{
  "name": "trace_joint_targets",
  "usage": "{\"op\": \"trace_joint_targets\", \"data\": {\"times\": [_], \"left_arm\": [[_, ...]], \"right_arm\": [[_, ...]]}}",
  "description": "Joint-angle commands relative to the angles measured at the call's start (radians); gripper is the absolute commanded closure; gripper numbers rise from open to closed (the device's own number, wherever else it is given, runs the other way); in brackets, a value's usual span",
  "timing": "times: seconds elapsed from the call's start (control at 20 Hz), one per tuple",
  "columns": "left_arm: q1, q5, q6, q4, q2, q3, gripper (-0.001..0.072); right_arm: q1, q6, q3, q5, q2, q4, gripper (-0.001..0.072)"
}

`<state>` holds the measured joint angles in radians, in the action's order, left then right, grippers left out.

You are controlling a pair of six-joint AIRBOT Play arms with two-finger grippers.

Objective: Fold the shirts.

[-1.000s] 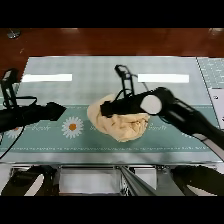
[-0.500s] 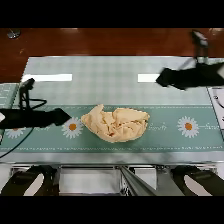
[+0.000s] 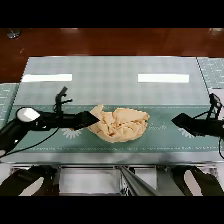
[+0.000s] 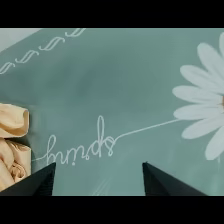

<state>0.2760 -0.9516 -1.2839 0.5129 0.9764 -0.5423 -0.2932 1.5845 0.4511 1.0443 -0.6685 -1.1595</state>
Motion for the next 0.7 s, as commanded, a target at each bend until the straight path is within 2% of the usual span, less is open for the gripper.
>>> {"op": "trace_joint_targets", "data": {"times": [0.0,0.1,0.15,0.2,0.25,0.4,0.65], "left_arm": [[0.068,-0.086,-0.09,0.092,0.24,-0.144,0.0009],[0.067,-0.171,-0.117,0.121,0.372,-0.249,0.0024],[0.067,-0.188,-0.116,0.125,0.422,-0.296,0.0228],[0.067,-0.194,-0.076,0.127,0.449,-0.333,0.0672],[0.067,-0.189,-0.042,0.127,0.459,-0.368,0.0687],[0.031,-0.189,-0.037,0.128,0.446,-0.451,0.0687],[-0.065,-0.2,-0.037,0.132,0.422,-0.507,0.0687]], "right_arm": [[-0.02,-0.053,-0.081,-0.037,0.025,0.086,0.0093],[-0.02,-0.07,-0.081,-0.028,0.025,0.086,0.0092],[-0.02,-0.071,-0.082,-0.019,0.025,0.086,0.0092],[-0.02,-0.072,-0.082,-0.007,0.023,0.089,0.0093],[-0.019,-0.076,-0.082,0.006,0.021,0.102,0.0093],[0.029,-0.132,-0.081,0.006,-0.016,0.282,0.0093],[0.278,-0.122,-0.03,-0.145,-0.26,0.378,0.0093]]}}
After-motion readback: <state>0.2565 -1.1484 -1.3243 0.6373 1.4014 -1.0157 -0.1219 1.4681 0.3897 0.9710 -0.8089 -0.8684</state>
